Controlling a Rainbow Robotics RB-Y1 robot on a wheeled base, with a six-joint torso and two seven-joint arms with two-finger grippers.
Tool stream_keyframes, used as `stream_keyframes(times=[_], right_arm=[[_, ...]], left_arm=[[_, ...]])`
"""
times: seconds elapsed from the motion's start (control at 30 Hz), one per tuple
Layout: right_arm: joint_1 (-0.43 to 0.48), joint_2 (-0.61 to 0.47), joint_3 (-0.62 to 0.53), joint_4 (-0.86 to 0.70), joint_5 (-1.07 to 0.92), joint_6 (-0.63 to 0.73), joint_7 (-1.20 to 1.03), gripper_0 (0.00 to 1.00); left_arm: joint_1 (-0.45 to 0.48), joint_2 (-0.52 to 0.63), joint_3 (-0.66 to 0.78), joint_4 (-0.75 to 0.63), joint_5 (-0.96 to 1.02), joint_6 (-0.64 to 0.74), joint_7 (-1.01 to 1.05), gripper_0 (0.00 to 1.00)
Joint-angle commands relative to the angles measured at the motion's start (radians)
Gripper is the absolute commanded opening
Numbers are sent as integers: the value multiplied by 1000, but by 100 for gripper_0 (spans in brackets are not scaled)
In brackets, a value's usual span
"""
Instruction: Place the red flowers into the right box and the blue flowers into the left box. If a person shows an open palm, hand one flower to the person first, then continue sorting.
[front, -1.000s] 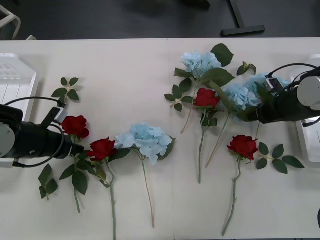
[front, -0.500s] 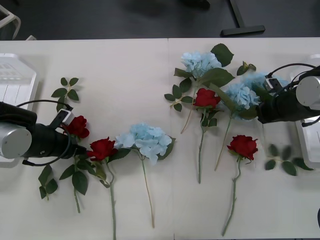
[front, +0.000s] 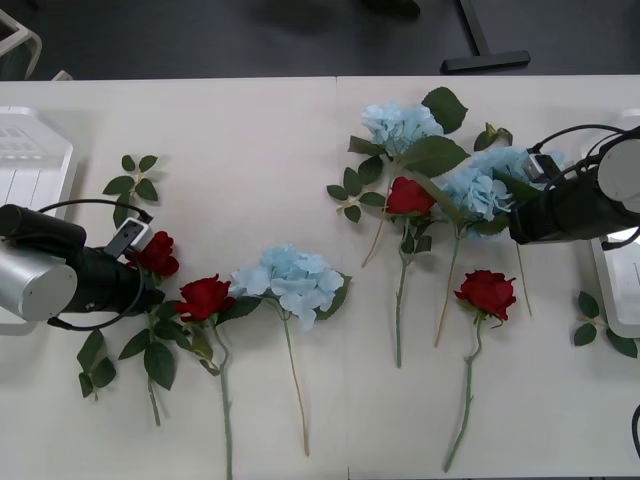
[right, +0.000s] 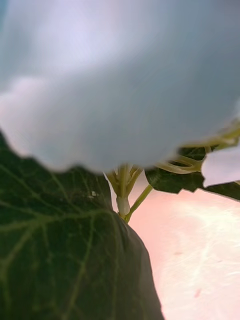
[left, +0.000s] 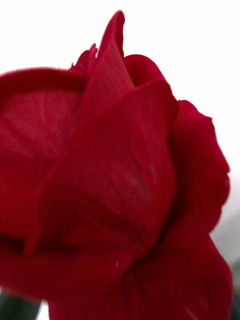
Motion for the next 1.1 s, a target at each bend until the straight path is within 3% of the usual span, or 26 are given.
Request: stream_keyframes(times=[0.03, 0.13, 0.17, 0.47, 0.63, 0.83, 1.1], right_arm=[[-74, -4, -127, -12, -99, 81, 14, 0], [-100, -16, -199, -12, -157, 121, 85, 0], [-106, -22, -218, -12, -171, 131, 114, 0], [-124, -47, -256, -41, -447, 173, 444, 0], [-121, -50, -233, -50, -556, 223, 499, 0], [-117, -50, -228, -20, -412, 230, 476, 0], [-117, -52, -130, 137, -231, 127, 453, 0]], left_arm=[[-39, -26, -12, -1, -29, -12, -33, 45], [-39, -26, -12, -1, -33, -12, -33, 6], [-39, -26, -12, -1, -35, -12, -34, 0], [-40, -26, -12, -1, -55, -14, -40, 0], [-54, -26, -12, -2, -47, -15, -42, 0], [-79, 5, 14, -81, -33, -8, -42, 0], [-160, 140, 122, -245, 175, 167, -45, 0]])
